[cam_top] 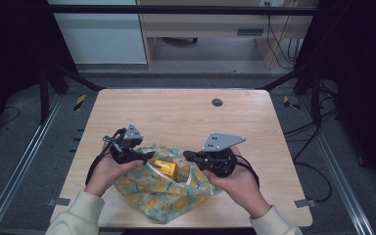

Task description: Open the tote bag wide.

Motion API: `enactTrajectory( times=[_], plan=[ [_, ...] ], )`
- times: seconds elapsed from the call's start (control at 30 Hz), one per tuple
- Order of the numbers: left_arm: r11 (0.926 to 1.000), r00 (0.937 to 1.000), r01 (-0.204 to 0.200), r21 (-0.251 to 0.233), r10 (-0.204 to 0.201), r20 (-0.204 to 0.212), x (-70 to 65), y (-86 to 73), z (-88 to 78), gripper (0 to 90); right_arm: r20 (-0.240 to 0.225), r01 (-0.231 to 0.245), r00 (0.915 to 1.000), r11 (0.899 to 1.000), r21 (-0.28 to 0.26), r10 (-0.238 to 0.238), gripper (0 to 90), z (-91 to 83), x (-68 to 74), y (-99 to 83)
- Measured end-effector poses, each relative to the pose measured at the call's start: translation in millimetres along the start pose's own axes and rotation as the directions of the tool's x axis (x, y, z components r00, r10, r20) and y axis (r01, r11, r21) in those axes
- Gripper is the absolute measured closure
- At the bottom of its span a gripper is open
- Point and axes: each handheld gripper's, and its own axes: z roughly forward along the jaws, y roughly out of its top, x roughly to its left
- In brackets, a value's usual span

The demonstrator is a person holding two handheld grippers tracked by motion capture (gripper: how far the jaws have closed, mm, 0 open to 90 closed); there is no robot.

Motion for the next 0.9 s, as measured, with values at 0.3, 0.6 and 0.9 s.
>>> enactTrajectory(
  times=[0.3, 0.6, 0.9],
  plan=[
    [0.9997, 0.9997, 0.008, -0.024, -0.009, -0.021, 2.7, -9.3, -9.7, 76.1, 0.009, 0.0, 1.0, 1.0, -0.01, 0.0, 90.0, -2.0, -2.2, 1.3],
    [0.9859, 0.9963, 0.044, -0.162, -0.055, -0.066, 0.5, -22.8, -38.1, 85.7, 0.023, -0.031, 0.9992, 1.0, 0.005, 0.031, 90.0, -5.3, -9.2, -14.6],
    [0.9714, 0.9966, 0.0, -0.237, -0.019, -0.08, -20.6, -32.7, -63.1, 87.2, 0.017, -0.057, 0.9983, 0.998, 0.016, 0.056, 90.0, -17.7, -6.9, -37.8]
  ],
)
